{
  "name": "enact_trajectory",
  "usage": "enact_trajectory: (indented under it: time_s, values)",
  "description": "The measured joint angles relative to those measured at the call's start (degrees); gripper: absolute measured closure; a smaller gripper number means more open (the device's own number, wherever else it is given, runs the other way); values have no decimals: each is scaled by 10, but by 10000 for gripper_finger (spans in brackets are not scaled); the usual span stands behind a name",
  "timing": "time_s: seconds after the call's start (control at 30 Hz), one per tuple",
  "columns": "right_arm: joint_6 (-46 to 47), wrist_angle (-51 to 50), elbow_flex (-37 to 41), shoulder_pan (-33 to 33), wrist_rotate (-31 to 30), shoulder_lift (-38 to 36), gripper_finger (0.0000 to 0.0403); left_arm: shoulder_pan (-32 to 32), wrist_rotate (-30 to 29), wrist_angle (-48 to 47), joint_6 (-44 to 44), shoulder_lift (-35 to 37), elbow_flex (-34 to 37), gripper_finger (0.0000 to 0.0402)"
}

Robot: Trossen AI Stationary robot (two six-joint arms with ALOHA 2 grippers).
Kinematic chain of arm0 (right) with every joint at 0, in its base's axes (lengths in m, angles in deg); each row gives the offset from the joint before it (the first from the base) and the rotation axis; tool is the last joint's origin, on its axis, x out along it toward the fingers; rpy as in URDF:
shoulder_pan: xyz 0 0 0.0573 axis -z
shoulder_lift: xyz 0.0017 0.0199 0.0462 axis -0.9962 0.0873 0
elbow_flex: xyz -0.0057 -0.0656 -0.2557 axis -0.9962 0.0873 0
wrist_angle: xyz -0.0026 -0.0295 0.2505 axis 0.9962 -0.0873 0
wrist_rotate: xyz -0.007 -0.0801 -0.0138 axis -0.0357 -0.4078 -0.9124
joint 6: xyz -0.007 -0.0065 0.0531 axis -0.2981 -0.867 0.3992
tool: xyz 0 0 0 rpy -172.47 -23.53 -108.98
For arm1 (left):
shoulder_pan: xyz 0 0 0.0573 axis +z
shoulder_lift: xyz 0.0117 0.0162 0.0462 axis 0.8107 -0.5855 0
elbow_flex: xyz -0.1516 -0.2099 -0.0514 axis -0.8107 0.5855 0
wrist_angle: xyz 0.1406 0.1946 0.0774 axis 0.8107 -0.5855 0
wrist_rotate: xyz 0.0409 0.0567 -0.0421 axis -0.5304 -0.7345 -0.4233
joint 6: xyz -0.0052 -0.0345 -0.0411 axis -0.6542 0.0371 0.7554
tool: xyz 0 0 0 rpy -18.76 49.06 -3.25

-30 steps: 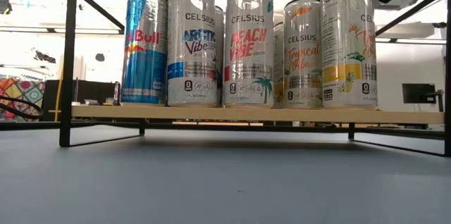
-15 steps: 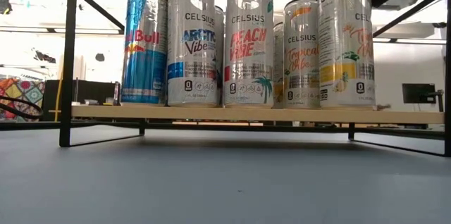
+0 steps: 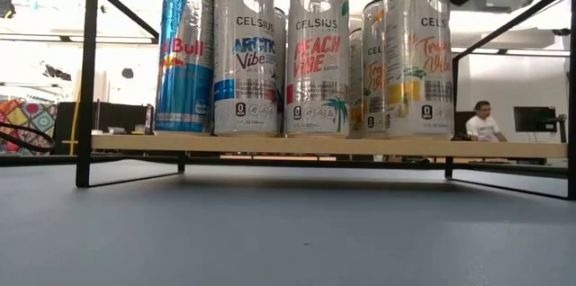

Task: Place canned beverage on shelf
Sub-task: Put the yellow soda can on the shelf aligned with the other yellow soda cans, then adjust the middle yellow soda can on the shelf

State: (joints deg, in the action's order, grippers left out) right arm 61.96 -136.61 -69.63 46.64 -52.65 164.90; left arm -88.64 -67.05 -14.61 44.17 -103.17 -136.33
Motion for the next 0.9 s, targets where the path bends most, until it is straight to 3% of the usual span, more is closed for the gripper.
enact_trajectory:
  time_s: [0.4, 0.6, 0.77, 0.9]
  values:
    - [-59, 55, 0, 15, 17, 0, 403, 0, -1, 2, -5, 0, 0, 54]
    - [-58, 47, 0, 18, 17, 0, 403, 0, -1, 2, -5, 0, 0, 54]
    - [-23, 10, 0, 11, -28, -1, 403, 0, -1, 2, -4, 0, 0, 54]
    - [-19, -25, 0, 22, -29, 0, 403, 0, -1, 2, -7, 0, 0, 54]
